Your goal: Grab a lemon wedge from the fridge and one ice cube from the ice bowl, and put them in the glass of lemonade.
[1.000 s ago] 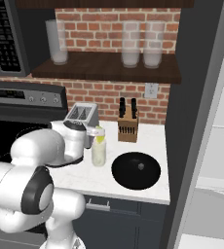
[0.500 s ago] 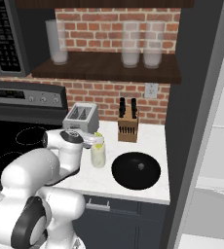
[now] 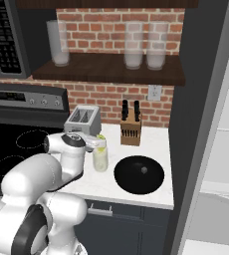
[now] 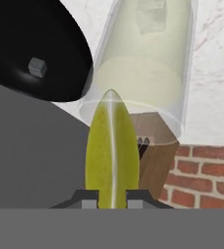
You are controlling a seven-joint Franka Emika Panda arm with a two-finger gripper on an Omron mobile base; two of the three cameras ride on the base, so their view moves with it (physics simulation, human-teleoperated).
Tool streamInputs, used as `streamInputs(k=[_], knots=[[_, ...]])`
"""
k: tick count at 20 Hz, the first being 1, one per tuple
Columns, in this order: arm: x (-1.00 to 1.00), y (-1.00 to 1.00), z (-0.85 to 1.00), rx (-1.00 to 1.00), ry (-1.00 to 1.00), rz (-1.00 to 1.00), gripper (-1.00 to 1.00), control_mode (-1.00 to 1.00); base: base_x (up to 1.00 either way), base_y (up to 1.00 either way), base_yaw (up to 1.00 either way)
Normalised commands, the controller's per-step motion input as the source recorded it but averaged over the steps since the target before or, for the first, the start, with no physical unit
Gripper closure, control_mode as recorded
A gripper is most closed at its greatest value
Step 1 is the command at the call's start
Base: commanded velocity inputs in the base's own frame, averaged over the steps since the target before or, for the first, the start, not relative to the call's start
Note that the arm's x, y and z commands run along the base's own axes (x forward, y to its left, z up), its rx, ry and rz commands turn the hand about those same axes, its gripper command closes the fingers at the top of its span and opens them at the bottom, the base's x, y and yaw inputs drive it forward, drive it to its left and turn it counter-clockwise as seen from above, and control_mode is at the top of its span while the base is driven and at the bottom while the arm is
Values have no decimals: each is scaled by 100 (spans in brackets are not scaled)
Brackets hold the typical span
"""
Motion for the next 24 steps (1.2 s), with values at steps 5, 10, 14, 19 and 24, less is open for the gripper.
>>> streamInputs(k=[5, 10, 14, 19, 24], knots=[[-2, 15, 0, -1, -3, 0, -100, -100, 0, 0, 0], [-1, 15, 0, -1, -1, 0, -100, -100, 0, 0, 0], [0, 5, 1, 0, -1, 0, -100, -100, 0, 0, 0], [-30, 2, 20, 0, -5, 0, -100, -100, 0, 0, 0], [-73, 11, 26, 0, -6, 0, -100, -100, 0, 0, 0]])
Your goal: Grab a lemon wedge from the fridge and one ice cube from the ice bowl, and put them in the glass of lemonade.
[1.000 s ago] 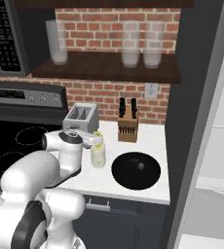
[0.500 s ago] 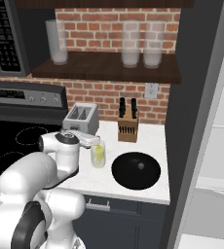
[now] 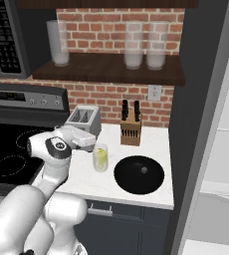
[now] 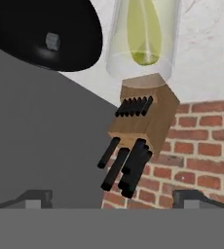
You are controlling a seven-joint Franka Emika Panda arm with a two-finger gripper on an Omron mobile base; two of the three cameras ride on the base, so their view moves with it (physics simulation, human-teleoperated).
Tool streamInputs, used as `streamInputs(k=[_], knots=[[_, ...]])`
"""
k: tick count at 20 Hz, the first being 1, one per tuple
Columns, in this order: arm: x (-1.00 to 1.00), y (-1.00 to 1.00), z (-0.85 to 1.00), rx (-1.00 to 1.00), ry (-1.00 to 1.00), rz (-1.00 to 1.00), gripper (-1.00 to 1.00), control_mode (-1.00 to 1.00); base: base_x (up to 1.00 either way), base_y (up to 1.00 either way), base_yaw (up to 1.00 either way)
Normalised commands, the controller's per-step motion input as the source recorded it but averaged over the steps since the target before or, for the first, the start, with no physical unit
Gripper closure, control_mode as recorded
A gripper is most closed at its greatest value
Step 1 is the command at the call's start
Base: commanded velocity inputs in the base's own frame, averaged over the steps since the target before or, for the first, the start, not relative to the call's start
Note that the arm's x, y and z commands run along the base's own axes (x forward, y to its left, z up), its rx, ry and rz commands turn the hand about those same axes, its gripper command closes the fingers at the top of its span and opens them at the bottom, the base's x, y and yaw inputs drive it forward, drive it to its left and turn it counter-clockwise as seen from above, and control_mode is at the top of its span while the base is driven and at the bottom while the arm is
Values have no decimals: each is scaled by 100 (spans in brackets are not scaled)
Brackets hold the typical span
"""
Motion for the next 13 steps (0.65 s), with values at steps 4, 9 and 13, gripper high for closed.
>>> streamInputs(k=[4, 9, 13], knots=[[-69, 30, 33, 0, -1, 0, -100, -100, 0, 0, 0], [-58, 37, 33, 0, 3, 0, -100, -100, 0, 0, 0], [-68, 38, 19, 0, 9, 0, -100, -100, 0, 0, 0]])
